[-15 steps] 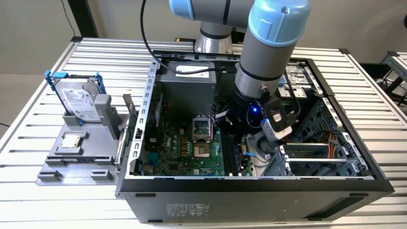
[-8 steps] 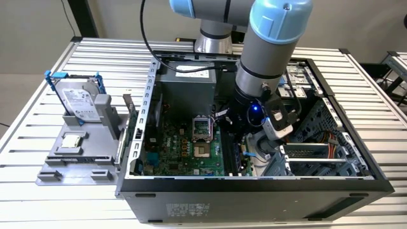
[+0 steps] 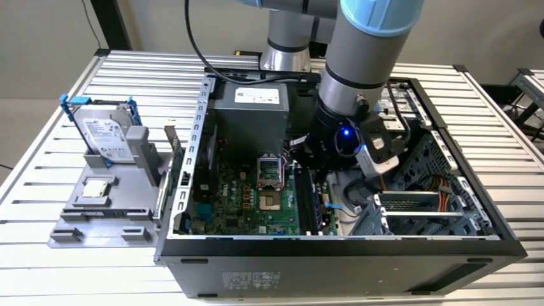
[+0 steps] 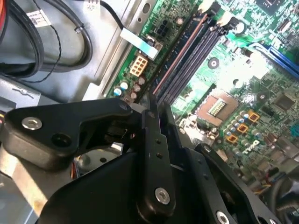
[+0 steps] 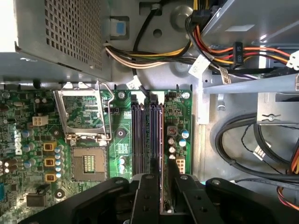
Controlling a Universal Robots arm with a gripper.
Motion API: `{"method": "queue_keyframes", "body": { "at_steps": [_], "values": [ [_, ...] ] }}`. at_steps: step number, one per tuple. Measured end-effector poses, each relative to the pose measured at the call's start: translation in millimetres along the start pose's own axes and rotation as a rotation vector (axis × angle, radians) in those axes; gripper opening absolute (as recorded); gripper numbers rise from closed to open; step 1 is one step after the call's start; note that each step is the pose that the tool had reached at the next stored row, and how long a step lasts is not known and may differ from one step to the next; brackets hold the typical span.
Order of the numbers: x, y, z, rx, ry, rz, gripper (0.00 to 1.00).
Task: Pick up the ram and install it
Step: 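Insert the ram into the slot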
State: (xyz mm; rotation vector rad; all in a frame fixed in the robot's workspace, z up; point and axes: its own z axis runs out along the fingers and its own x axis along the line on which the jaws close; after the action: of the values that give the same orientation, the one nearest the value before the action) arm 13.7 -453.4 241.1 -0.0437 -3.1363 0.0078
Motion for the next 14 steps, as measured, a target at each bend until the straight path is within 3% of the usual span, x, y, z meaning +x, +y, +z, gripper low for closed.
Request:
{"method": "queue_keyframes", "body": {
  "at_steps": [14],
  "values": [
    [0.0,-0.1,-1.9,-0.0005,0.0001,0.000,0.00]
  ]
}}
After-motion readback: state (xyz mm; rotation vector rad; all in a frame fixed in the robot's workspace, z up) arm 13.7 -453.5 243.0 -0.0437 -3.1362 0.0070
